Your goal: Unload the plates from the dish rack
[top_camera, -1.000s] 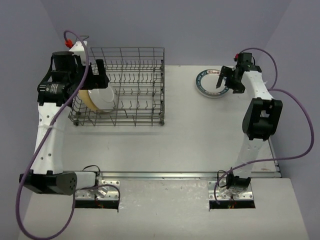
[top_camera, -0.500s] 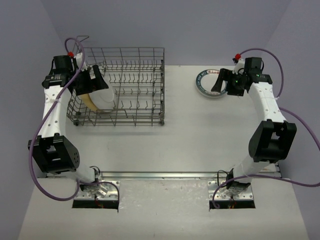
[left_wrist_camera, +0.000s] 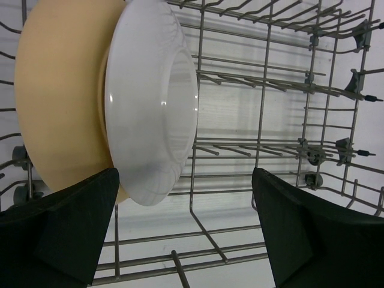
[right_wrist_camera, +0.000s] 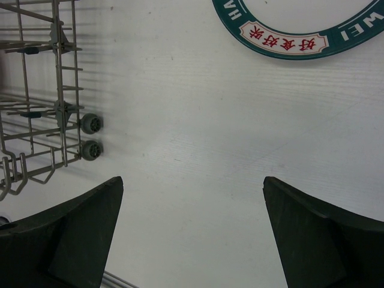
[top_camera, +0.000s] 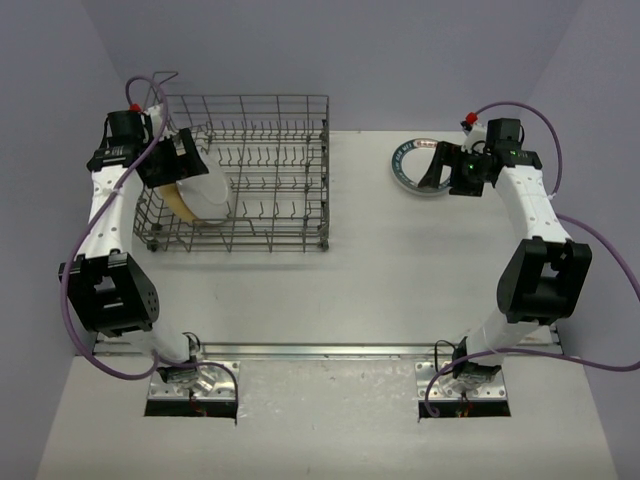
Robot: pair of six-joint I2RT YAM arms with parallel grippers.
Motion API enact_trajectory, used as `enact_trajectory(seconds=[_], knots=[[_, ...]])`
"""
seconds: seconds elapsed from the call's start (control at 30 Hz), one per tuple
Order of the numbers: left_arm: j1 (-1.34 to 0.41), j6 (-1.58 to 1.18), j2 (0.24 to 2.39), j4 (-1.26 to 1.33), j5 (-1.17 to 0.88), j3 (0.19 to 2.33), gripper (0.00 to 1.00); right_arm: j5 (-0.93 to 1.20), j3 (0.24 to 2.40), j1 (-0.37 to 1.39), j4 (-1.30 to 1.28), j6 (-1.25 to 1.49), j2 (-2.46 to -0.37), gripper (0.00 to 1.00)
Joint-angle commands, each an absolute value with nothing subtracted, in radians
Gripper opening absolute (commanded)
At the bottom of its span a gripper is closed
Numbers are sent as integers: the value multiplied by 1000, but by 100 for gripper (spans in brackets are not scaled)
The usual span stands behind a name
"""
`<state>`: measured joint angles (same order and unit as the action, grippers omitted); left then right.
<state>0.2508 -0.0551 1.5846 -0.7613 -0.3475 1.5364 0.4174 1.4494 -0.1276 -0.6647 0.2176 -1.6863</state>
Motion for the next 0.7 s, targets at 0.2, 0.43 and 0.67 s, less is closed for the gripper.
enact_trajectory(seconds=[0.2, 0.43, 0.67], knots=[[261, -39, 1642, -673, -291, 1526, 89, 445, 1448, -127, -637, 222, -1658, 99], [261, -1, 1692, -650, -408, 1521, 78, 458, 1443, -129, -636, 229, -1661, 99], [262, 9, 1728, -611, -538, 1497, 62, 465, 1434, -127, -636, 228, -1663, 99]])
